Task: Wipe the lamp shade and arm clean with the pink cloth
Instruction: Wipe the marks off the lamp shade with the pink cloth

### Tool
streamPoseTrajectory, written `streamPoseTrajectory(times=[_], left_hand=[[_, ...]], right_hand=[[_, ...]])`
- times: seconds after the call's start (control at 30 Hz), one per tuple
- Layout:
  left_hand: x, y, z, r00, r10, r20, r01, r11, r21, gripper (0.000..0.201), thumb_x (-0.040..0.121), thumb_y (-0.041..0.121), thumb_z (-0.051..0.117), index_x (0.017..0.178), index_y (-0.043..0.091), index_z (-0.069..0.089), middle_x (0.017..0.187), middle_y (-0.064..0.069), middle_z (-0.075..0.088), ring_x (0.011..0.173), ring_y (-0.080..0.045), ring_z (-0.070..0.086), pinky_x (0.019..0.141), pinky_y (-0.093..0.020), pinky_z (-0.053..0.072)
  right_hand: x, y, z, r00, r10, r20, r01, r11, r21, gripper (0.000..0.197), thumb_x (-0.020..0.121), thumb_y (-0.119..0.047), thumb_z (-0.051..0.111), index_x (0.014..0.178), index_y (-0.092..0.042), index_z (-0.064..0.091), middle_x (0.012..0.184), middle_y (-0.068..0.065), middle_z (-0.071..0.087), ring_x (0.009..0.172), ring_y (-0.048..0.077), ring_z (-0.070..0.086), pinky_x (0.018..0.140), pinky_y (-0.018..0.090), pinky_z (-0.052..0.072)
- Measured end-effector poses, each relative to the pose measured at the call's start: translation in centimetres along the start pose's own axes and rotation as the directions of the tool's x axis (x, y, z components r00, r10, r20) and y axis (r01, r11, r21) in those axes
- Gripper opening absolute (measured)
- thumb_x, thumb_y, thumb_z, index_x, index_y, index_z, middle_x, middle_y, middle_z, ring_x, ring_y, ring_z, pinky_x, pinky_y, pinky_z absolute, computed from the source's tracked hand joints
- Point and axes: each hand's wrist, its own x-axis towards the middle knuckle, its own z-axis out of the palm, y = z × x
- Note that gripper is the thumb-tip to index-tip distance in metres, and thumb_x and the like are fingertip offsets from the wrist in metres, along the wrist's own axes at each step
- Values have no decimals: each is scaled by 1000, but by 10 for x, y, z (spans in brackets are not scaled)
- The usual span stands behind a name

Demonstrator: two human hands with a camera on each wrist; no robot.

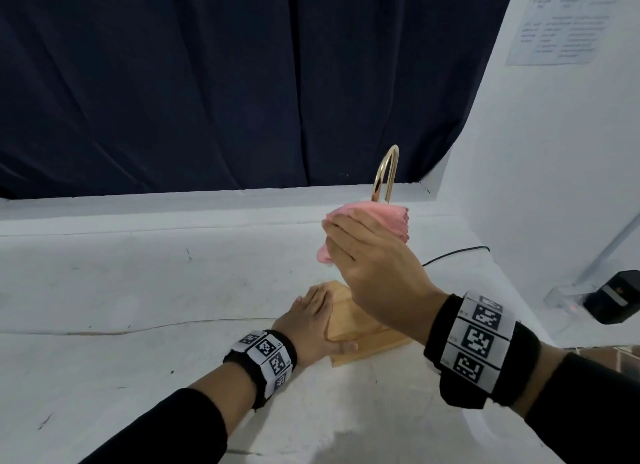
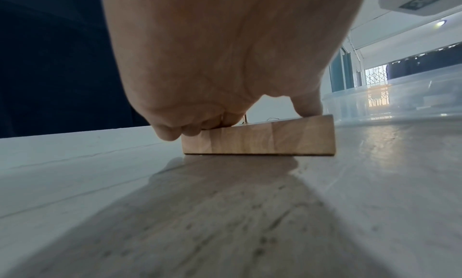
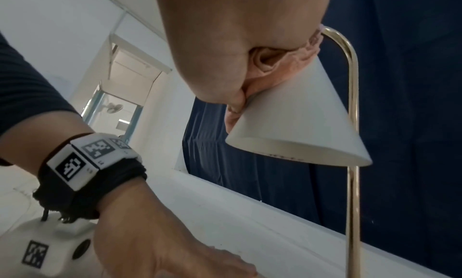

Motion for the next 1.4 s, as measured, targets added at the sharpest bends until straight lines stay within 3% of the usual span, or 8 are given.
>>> streamPoseTrajectory(times=[0.2, 0.3, 0.57, 0.67, 0.77, 0.93, 1.23, 1.4], left_hand=[[-2, 2, 0, 1000, 10, -26, -11, 1000, -12, 117, 84, 83, 39, 158, 9, -14, 166, -7, -19, 154, -21, -15, 125, -41, 0], [-4, 3, 0, 999, 17, -36, -18, 999, -33, 116, 86, 81, 40, 158, 8, -14, 166, -7, -20, 154, -21, -15, 126, -41, 1], [1, -2, 9, 1000, 15, -24, -15, 1000, -23, 117, 85, 83, 36, 156, 8, -20, 163, -6, -29, 150, -17, -25, 125, -39, -5], [4, -6, 13, 999, 20, -43, -21, 1000, -23, 119, 81, 89, 31, 157, 13, -20, 165, -4, -27, 151, -16, -25, 125, -39, -3], [4, -8, 16, 997, 27, -69, -27, 1000, 6, 119, 80, 90, 28, 158, 12, -16, 166, -5, -22, 152, -16, -20, 126, -40, -1], [1, -6, 15, 994, 41, -99, -39, 999, 29, 117, 85, 85, 31, 157, 6, -16, 166, -8, -21, 153, -18, -17, 126, -38, -1], [1, -5, 17, 995, 38, -89, -31, 997, 74, 115, 86, 84, 27, 156, 3, -15, 165, -11, -22, 153, -21, -20, 126, -40, 1], [4, -10, 20, 993, 53, -106, -46, 997, 61, 117, 81, 90, 22, 158, 8, -11, 168, -9, -15, 154, -21, -14, 126, -43, 4]], right_hand=[[-24, 7, -1, 982, -167, 82, 165, 986, 34, 47, 83, -5, 54, 129, 2, 65, 142, 19, 61, 138, 33, 51, 126, 42, 17], [-35, 19, -2, 976, -216, 25, 213, 972, 103, 45, 91, -3, 45, 131, 1, 65, 146, 17, 58, 140, 31, 51, 119, 46, 36], [12, 15, -11, 987, 85, -134, -84, 996, 8, 24, 98, -1, 49, 107, 3, 71, 119, 20, 69, 119, 35, 61, 123, 47, 29], [11, -3, -1, 999, 47, -12, -47, 999, -17, 40, 104, -3, 31, 109, 9, 69, 116, 27, 67, 116, 42, 60, 119, 52, 33], [-9, -2, 5, 992, -73, 107, 78, 996, -49, 45, 94, -8, 43, 133, 9, 59, 141, 27, 57, 137, 41, 48, 125, 50, 25], [-39, 33, -9, 969, -246, 24, 246, 969, -24, 49, 96, -8, 51, 144, 0, 53, 159, 17, 41, 151, 30, 35, 122, 48, 33], [13, 19, -10, 1000, 19, -17, -20, 997, -73, 31, 95, -1, 46, 114, 6, 69, 122, 24, 67, 120, 39, 59, 123, 46, 27], [-7, -2, 8, 975, -119, 187, 126, 992, -26, 41, 91, -9, 48, 127, 5, 64, 132, 24, 63, 131, 40, 52, 121, 49, 24]])
